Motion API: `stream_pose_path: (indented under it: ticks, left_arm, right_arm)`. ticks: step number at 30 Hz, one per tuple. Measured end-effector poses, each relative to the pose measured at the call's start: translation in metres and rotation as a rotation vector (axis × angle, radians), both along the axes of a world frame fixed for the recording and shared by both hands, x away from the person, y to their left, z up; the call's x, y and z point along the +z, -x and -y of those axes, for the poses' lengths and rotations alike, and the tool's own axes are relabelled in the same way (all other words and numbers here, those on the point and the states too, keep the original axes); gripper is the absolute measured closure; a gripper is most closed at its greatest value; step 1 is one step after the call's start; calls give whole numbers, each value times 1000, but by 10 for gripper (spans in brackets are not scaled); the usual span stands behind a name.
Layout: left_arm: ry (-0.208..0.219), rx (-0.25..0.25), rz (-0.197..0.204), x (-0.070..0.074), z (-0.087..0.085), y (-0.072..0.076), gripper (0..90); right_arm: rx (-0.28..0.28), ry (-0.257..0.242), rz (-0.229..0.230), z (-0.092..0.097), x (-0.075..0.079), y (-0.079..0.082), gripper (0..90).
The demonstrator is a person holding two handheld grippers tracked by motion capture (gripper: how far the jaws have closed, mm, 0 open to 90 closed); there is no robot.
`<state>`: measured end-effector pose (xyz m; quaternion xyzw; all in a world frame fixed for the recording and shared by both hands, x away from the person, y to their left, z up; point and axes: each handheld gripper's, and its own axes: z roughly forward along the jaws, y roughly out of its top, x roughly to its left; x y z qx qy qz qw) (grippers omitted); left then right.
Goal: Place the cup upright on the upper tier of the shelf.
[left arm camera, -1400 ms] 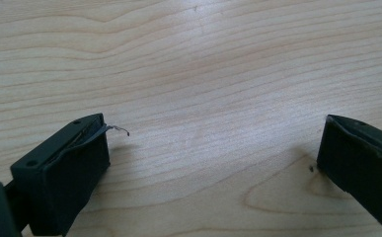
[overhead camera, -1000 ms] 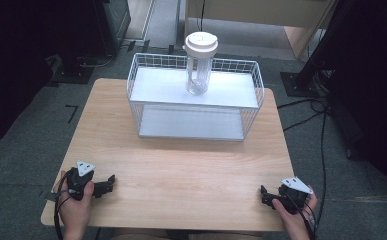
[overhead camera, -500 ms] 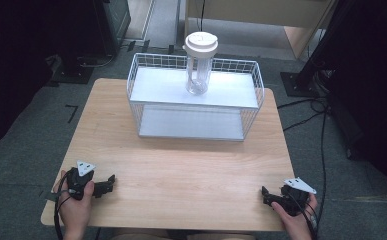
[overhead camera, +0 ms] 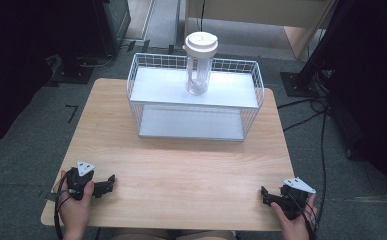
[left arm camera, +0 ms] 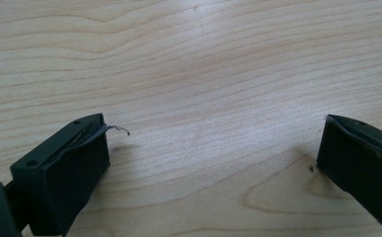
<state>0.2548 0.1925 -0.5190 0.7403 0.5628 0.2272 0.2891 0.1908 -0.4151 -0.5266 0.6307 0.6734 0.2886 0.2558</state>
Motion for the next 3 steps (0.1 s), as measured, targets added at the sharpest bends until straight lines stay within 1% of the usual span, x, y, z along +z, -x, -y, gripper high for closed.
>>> stream_pose_path:
  ticks: [3]
  left_arm:
    - [1,0,0,0,0,0,0]
  right_arm:
    - [0,-1,0,0,0,0,2]
